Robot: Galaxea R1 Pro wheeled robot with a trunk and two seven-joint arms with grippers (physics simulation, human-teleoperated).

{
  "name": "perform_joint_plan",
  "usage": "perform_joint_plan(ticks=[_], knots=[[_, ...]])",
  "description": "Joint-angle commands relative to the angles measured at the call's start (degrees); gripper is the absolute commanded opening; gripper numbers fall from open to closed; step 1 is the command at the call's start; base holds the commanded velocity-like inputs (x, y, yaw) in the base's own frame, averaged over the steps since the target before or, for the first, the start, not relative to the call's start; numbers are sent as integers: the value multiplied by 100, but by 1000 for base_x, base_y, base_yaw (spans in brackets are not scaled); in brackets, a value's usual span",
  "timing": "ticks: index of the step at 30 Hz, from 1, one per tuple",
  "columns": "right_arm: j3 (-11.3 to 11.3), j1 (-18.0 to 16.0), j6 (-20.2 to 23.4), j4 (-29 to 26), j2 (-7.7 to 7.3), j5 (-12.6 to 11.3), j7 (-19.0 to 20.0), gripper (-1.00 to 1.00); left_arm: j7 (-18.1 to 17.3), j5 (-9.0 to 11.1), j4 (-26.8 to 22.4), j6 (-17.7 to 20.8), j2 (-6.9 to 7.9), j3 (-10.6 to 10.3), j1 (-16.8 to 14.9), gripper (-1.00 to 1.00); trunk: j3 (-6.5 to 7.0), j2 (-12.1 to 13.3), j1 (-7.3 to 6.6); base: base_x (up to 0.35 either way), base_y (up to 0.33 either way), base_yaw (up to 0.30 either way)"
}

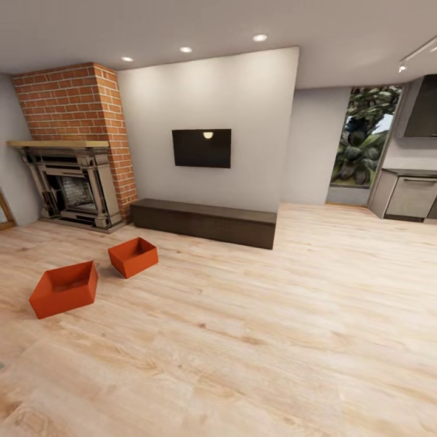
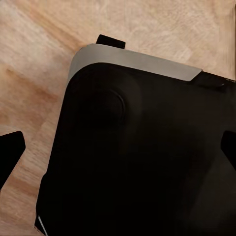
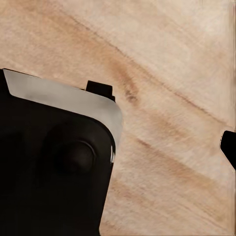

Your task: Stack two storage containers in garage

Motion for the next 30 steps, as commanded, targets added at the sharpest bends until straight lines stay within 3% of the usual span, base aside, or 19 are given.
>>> perform_joint_plan(ticks=[1, 23, 30], knots=[[30, -7, -29, 16, 0, 1, -17, 100, 22, 37, -15, 35, -1, 0, 1, 100, -6, -3, 3, 331, 0, 0], [16, -6, -2, 16, 21, -11, 7, 100, 22, 40, -12, 35, 0, 1, 1, 100, -6, -3, 3, 331, 0, 0], [21, -7, -29, 16, 16, -6, -3, 100, 22, 43, -12, 35, 0, 2, 1, 100, -6, -3, 3, 331, 0, 176]])
